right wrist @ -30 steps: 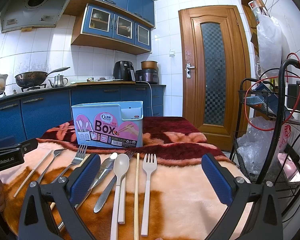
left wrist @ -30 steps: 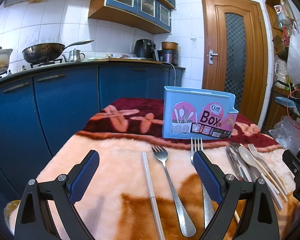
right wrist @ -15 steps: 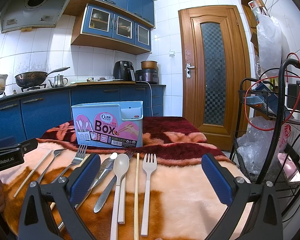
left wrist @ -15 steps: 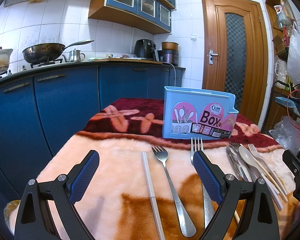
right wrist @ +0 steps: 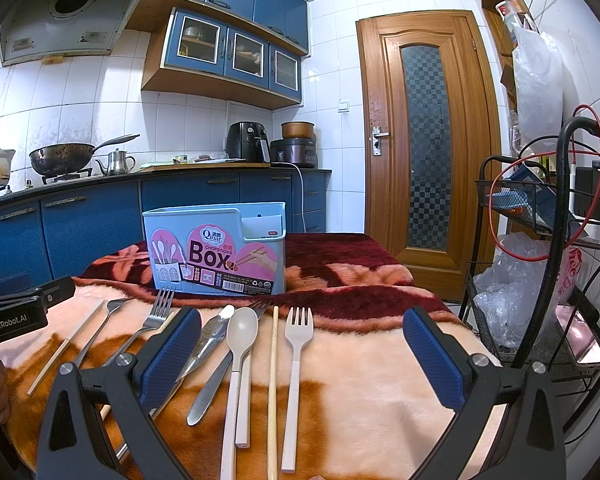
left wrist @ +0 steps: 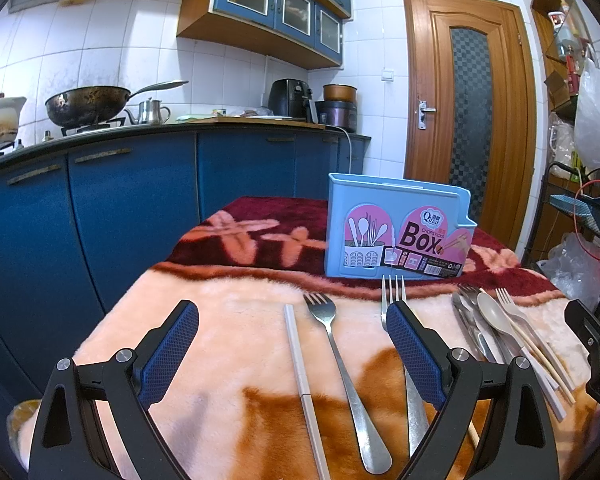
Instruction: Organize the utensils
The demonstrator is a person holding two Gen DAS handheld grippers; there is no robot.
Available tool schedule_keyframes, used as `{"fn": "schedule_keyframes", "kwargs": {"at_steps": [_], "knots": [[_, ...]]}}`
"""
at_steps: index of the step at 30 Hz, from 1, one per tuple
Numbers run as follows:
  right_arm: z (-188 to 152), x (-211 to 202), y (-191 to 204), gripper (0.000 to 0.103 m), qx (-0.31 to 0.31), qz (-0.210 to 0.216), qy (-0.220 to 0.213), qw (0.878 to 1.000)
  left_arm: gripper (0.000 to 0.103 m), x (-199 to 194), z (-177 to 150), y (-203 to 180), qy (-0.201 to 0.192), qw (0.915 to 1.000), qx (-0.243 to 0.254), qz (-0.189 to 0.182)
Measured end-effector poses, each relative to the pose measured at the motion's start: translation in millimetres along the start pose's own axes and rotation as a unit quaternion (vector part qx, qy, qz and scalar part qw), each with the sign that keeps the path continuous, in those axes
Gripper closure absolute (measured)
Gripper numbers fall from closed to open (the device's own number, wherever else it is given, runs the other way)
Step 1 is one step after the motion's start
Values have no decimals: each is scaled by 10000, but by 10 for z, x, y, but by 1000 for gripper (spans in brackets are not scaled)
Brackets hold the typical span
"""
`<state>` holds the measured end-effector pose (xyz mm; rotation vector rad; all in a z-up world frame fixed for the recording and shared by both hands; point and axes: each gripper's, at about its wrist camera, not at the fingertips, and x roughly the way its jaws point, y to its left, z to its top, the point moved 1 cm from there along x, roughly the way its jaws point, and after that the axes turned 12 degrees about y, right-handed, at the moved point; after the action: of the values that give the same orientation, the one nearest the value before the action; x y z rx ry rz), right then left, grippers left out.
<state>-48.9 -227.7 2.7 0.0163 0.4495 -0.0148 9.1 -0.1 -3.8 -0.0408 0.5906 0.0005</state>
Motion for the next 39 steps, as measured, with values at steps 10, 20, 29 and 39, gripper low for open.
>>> {"fn": "schedule_keyframes", "kwargs": {"at_steps": [10,20,29,39], "knots": [[0,0,-4,0,3,1,1,10000,8,0,0,0,-2,10000,-2,-1],[1,8,-8,0,4,-2,4,10000,8,-1,0,0,-4,10000,-4,0],[3,21,-9,0,17,26,49,10000,8,-6,-2,2,-27,10000,-27,-5],[76,196,-161,0,457,452,733,9952,8,-6,25,33,66,10000,-21,37]]}}
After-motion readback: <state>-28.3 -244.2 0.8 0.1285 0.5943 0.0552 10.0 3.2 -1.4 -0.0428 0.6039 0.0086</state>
